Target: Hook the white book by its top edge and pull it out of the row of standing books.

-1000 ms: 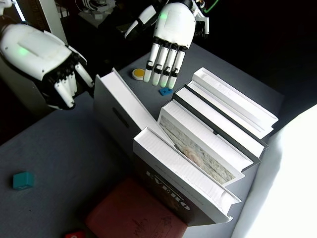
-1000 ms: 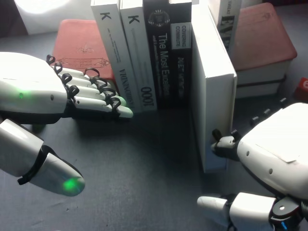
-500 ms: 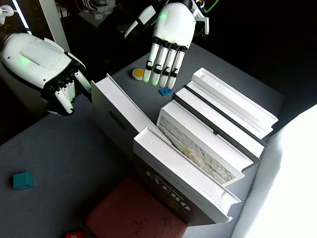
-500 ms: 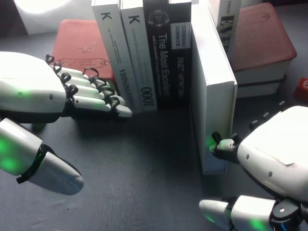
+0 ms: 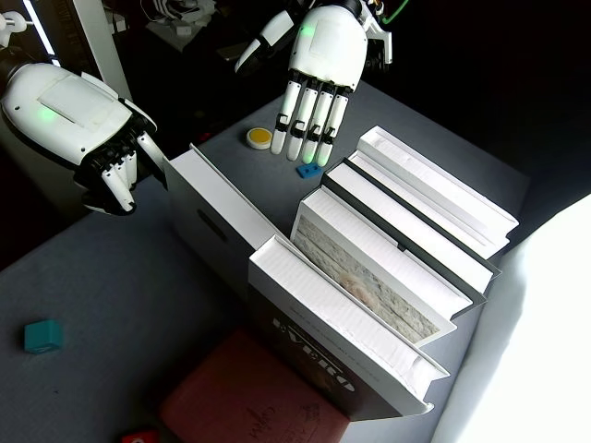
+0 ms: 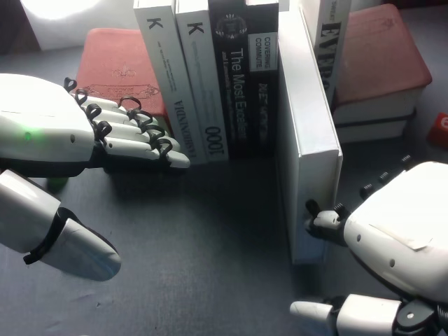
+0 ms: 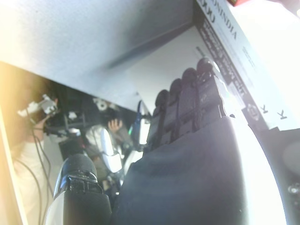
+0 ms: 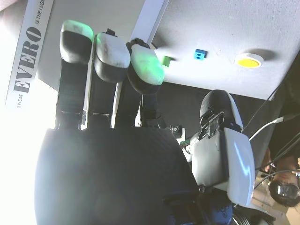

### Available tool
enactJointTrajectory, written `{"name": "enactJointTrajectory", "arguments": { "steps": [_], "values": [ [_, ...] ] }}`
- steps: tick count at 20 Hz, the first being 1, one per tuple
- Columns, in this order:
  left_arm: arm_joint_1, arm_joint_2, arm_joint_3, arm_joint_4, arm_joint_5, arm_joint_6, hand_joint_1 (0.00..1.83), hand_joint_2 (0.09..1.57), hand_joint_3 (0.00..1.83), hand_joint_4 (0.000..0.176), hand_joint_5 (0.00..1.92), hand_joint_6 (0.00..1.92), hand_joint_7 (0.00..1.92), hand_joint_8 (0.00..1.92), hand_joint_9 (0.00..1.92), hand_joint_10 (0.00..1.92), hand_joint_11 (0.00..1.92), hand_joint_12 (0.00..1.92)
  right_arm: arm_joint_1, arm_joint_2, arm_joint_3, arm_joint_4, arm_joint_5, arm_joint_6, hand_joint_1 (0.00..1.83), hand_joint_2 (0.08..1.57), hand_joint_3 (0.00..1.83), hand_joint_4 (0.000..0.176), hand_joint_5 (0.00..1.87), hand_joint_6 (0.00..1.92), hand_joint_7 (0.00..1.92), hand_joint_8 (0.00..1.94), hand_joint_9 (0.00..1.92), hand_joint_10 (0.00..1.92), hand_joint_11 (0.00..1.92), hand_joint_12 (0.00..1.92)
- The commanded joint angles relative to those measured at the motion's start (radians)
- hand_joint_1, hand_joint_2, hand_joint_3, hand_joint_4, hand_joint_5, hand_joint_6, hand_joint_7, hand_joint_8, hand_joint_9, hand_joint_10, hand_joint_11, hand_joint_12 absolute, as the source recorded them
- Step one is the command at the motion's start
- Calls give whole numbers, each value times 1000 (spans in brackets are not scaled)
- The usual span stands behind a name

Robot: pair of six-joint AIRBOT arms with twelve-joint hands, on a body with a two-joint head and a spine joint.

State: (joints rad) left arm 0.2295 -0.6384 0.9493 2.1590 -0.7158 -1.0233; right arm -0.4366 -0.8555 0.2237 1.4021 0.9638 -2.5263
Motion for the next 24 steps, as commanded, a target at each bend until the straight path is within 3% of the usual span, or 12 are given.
{"name": "enactJointTrajectory", "arguments": {
  "steps": [1, 5, 12, 15, 20, 24],
  "values": [
    [-6, -1, 2, -50, 31, -5, 0, 1030, 0, 0, 0, 0, 0, 0, 0, 0, 0, 0, 3, 3, -1, -72, 32, 4, 0, 1146, 0, 0, 447, 2, 1242, 1941, 1158, 1921, 736, 1921],
    [-5, -1, 1, -50, 31, -5, 0, 1027, 0, 0, 0, 0, 0, 0, 0, 0, 0, 0, -9, 5, -11, -72, 31, -6, 0, 1148, 0, 0, 416, 7, 1233, 1941, 1145, 1921, 695, 1921],
    [-5, -1, 0, -50, 31, -5, 0, 1028, 0, 0, 0, 0, 0, 0, 0, 0, 0, 0, -31, 16, -67, -72, 28, -28, 0, 1139, 0, 0, 410, 1, 1291, 1941, 1216, 1921, 814, 1921],
    [-5, -1, 0, -50, 31, -5, 0, 1027, 0, 0, 0, 0, 0, 0, 0, 0, 0, 0, -35, 17, -97, -72, 28, -34, 0, 1141, 0, 0, 406, 2, 1274, 1941, 1195, 1921, 755, 1921],
    [-5, -1, 0, -50, 31, -5, 0, 1030, 0, 0, 0, 0, 0, 0, 0, 0, 0, 0, 3, 15, -123, -74, 18, -33, 0, 1142, 0, 0, 402, 4, 1271, 1941, 1237, 1921, 840, 1921],
    [-4, -1, -1, -50, 29, -5, 0, 1034, 1, 0, 0, 0, 0, 0, 0, 0, 0, 0, 21, 16, -146, -183, 18, 5, 0, 1154, 3, 0, 439, 10, 1193, 1941, 1145, 1921, 797, 1921]
  ]
}}
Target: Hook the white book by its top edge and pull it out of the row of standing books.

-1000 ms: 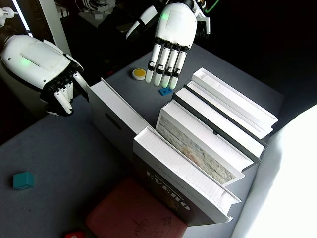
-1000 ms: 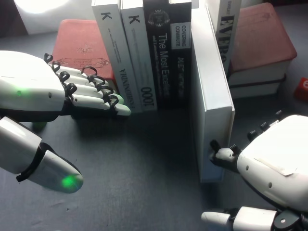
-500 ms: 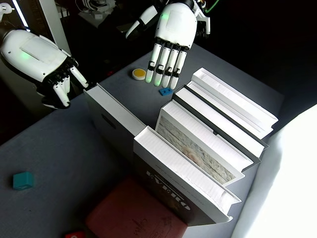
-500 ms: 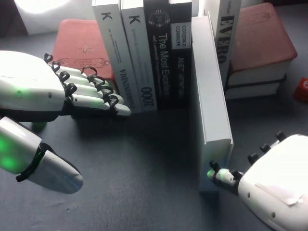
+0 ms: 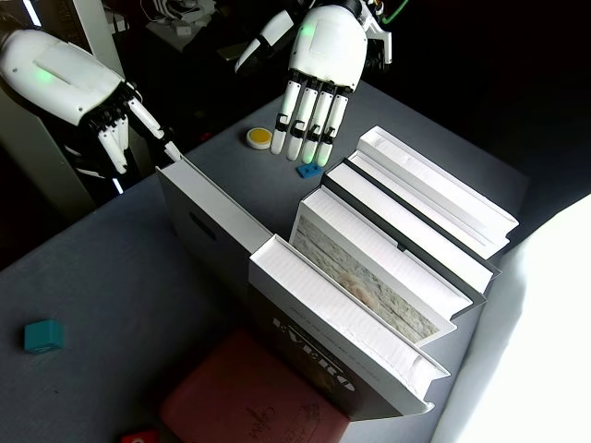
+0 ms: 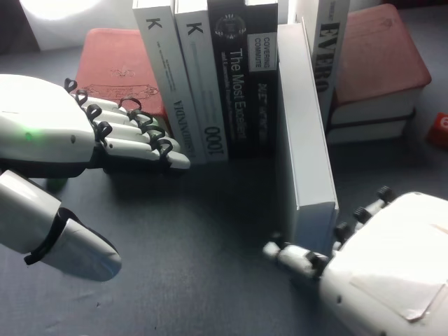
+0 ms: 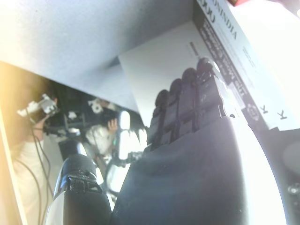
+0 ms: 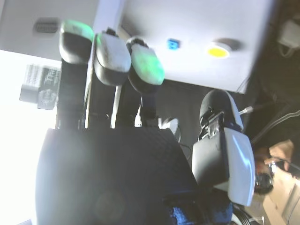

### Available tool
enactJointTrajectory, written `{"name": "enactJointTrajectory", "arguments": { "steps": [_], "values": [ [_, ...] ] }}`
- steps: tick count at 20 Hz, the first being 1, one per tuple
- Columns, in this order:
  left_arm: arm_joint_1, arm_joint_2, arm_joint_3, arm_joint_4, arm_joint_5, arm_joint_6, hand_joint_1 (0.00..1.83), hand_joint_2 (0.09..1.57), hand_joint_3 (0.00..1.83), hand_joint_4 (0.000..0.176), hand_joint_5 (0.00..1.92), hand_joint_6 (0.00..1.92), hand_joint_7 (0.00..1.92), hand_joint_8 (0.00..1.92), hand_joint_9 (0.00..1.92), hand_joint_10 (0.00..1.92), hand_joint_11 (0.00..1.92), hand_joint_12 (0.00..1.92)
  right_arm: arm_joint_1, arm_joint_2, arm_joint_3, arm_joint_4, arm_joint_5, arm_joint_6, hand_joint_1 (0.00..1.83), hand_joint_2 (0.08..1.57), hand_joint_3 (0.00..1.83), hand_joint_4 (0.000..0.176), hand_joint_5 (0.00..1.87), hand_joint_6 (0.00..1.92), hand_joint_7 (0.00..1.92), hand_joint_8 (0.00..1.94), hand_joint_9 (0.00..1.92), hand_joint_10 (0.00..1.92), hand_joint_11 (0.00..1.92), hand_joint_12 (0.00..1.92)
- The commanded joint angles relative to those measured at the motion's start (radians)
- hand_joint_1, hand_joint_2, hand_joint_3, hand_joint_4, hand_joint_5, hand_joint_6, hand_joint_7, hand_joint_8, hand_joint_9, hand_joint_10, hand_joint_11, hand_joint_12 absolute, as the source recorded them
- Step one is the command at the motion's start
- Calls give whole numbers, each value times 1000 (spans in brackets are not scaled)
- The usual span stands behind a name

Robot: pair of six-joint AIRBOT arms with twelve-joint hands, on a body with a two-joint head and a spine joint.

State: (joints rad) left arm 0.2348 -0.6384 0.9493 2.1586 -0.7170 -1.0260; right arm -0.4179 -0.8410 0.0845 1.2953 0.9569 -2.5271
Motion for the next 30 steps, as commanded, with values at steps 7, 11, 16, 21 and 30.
{"name": "enactJointTrajectory", "arguments": {
  "steps": [7, 11, 16, 21, 30],
  "values": [
    [-7, 0, -5, -49, 20, 0, 0, 1030, 0, 0, 0, 0, 0, 0, 0, 0, 0, 0, 95, 2, -5, -115, 48, 36, 0, 1218, 2, 0, 820, 65, 780, 1895, 727, 1921, 450, 1921],
    [-7, 0, -5, -49, 20, 0, 0, 1017, 0, 0, 0, 0, 0, 0, 0, 0, 0, 0, 122, 3, 10, -147, 86, 59, 0, 1199, 0, 0, 603, 5, 672, 415, 529, 768, 137, 1464],
    [-10, 0, -13, -49, 27, 0, 0, 1013, 0, 0, 0, 0, 0, 0, 0, 0, 0, 0, 153, 36, 49, -147, 74, 78, 0, 1200, 1, 0, 335, 1, 398, 6, 360, 17, 0, 830],
    [-4, 1, -7, -49, 25, 0, 0, 1023, 0, 0, 0, 0, 0, 0, 0, 0, 0, 0, 163, 76, 92, -147, 40, 97, 0, 1208, 1, 0, 206, 0, 219, 0, 185, 0, 0, 476],
    [-3, 1, -7, -49, 25, 0, 0, 1039, 5, 0, 0, 0, 0, 0, 0, 0, 0, 0, 163, 210, 148, -147, -152, 186, 0, 1209, 0, 0, 122, 2, 124, 3, 101, 4, 0, 252]
  ]
}}
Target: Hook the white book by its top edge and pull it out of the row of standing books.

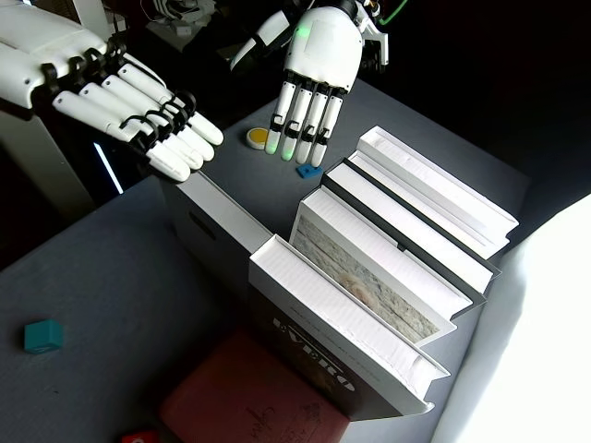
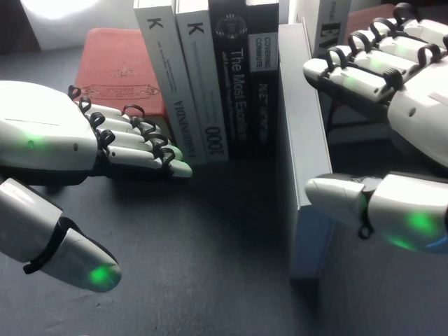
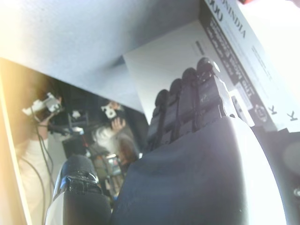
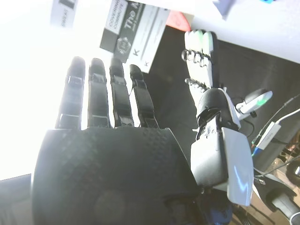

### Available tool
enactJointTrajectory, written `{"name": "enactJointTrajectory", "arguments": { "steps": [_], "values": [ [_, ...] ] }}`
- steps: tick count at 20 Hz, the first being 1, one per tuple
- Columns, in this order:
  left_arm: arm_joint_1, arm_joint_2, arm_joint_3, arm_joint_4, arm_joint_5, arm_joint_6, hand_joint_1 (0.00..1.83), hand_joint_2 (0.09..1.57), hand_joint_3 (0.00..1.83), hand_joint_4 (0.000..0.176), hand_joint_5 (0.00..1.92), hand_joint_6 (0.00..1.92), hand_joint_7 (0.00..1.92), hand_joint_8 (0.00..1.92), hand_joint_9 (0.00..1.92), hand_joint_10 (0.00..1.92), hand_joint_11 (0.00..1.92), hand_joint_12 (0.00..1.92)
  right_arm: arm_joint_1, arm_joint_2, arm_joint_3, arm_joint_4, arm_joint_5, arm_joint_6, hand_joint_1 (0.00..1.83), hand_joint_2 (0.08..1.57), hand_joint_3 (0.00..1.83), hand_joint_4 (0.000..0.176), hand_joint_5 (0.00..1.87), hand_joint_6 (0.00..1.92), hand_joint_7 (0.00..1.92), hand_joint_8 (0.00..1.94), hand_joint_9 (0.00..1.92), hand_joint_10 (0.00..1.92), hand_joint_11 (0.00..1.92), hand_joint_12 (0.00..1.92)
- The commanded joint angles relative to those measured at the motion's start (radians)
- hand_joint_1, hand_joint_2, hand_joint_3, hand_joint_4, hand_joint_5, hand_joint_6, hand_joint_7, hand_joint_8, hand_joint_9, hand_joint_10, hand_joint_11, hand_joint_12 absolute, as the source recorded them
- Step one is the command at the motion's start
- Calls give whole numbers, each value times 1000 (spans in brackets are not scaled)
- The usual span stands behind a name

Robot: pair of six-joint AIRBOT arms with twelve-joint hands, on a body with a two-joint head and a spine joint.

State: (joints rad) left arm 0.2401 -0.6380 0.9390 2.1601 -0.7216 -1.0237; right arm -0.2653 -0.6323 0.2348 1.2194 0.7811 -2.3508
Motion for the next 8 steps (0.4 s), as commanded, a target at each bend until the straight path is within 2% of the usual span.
{"name": "enactJointTrajectory", "arguments": {
  "steps": [1, 3, 6, 8],
  "values": [
    [-8, 1, 2, -51, 29, -2, 0, 1046, 8, 0, 0, 0, 0, 0, 0, 0, 0, 0, 7, 8, 3, -71, 15, 10, 0, 1214, 1, 0, 116, 0, 118, 0, 95, 1, 0, 233],
    [-8, 1, 2, -51, 29, -2, 0, 1040, 5, 0, 0, 0, 0, 0, 0, 0, 0, 0, 2, 16, 17, -71, -7, 22, 0, 1226, 2, 0, 130, 5, 144, 6, 128, 9, 0, 366],
    [-6, 1, 3, -51, 31, -2, 0, 1024, 0, 0, 0, 0, 0, 0, 0, 0, 0, 0, -2, 20, 38, -71, -20, 34, 0, 1228, 1, 0, 97, 3, 116, 3, 106, 4, 0, 297],
    [-6, 1, 5, -51, 31, -2, 0, 1023, 0, 0, 0, 0, 0, 0, 0, 0, 0, 0, -2, 22, 45, -73, -31, 37, 0, 1239, 2, 0, 152, 12, 168, 10, 150, 13, 0, 456]
  ]
}}
